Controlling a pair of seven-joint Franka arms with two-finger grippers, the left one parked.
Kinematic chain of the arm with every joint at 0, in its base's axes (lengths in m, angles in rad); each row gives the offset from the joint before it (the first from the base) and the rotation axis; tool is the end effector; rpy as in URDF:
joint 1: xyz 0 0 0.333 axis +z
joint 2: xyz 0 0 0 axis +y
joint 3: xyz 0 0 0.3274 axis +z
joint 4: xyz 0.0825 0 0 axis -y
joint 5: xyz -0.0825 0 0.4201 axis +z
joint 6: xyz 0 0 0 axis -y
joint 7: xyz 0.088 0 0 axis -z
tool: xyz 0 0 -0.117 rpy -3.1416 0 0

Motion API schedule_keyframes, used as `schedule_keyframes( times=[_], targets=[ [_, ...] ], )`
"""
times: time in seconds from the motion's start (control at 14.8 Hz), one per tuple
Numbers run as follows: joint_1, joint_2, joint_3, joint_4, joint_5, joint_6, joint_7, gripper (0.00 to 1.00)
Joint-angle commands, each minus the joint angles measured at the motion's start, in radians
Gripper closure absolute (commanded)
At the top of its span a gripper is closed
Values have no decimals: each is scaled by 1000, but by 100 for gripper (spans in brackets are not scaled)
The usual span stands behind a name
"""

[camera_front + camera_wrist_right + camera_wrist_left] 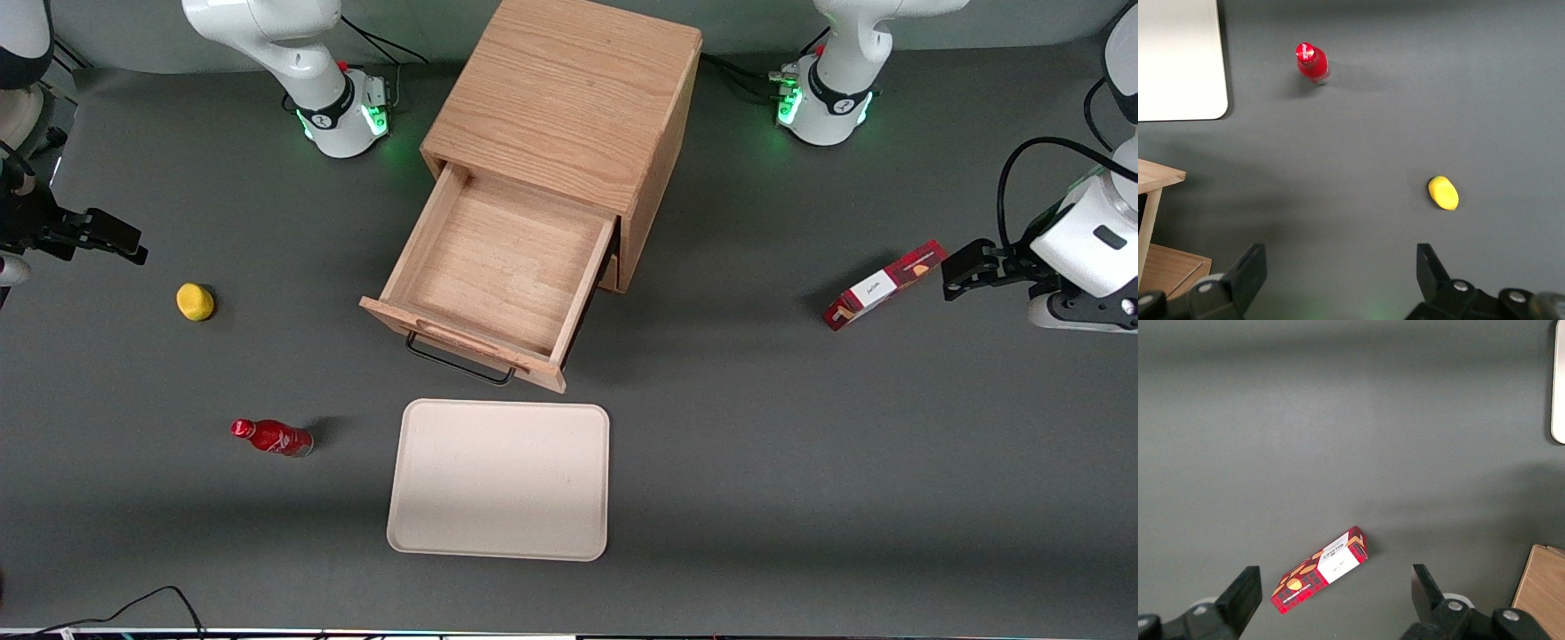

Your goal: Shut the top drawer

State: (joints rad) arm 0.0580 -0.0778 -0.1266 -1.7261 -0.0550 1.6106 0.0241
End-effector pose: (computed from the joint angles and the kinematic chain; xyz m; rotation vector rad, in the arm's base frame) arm 0.5638 -0.0474 0.5951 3.0937 -0.1376 -0.0608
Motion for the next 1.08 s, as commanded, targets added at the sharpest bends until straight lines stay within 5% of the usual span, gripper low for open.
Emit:
schedule_keyframes(
  times=[0.0, 1.02],
  targets=[
    [3, 9, -4, 23, 6, -8, 22, 0],
    [25, 10, 10, 146, 15, -104, -3, 0]
  ],
)
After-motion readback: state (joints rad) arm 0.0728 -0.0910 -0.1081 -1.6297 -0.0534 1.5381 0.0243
